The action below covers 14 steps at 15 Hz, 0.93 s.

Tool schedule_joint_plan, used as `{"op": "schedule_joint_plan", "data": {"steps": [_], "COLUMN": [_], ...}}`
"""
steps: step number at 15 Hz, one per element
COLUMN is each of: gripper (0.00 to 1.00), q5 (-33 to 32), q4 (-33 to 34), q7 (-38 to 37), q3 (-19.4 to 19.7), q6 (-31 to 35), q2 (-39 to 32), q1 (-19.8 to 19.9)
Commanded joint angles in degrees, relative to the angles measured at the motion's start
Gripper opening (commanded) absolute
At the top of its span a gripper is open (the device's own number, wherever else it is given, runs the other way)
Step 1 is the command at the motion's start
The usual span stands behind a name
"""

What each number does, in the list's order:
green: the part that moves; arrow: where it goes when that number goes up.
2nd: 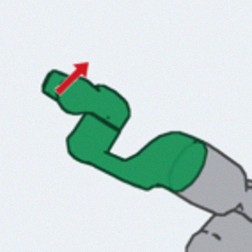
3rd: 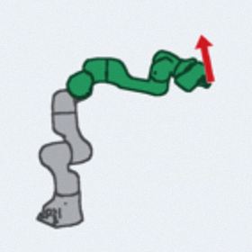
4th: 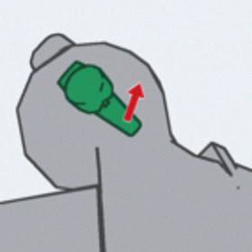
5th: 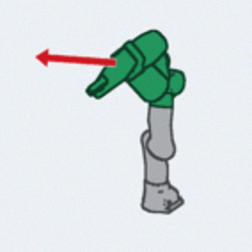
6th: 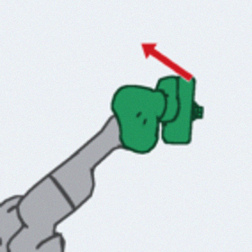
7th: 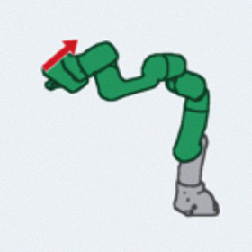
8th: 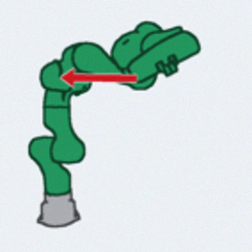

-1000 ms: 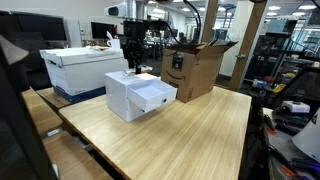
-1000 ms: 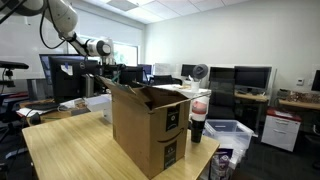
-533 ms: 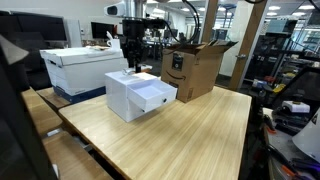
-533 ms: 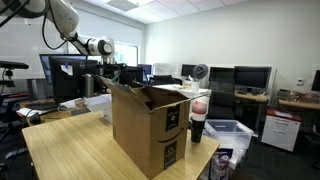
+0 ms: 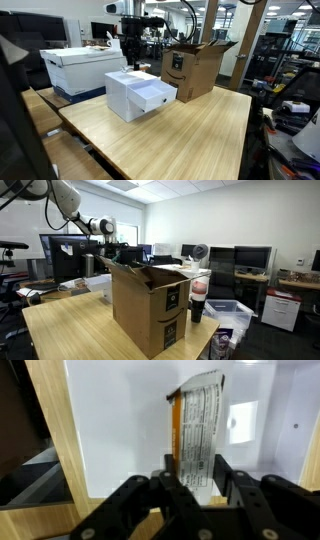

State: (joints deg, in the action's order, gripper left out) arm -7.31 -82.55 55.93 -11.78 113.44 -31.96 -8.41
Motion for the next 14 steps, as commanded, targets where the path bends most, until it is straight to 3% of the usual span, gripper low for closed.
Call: {"op": "schedule_joint_plan", "data": {"steps": [1, 3, 9, 14], "gripper": [0.16, 0.16, 0.16, 0.16], "q5": [1.41, 1.86, 3.53, 3.61], "q4": [2.55, 3.09, -8.43, -11.15], "q7": [0.64, 0.82, -2.88, -4.91], "q3": [0.04, 0.02, -1.43, -1.68], "q6": [-1.94, -2.19, 4.12, 7.61], "q2": [-0.7, -0.77, 4.08, 4.57], "q1": [0.69, 0.92, -0.31, -0.5]}}
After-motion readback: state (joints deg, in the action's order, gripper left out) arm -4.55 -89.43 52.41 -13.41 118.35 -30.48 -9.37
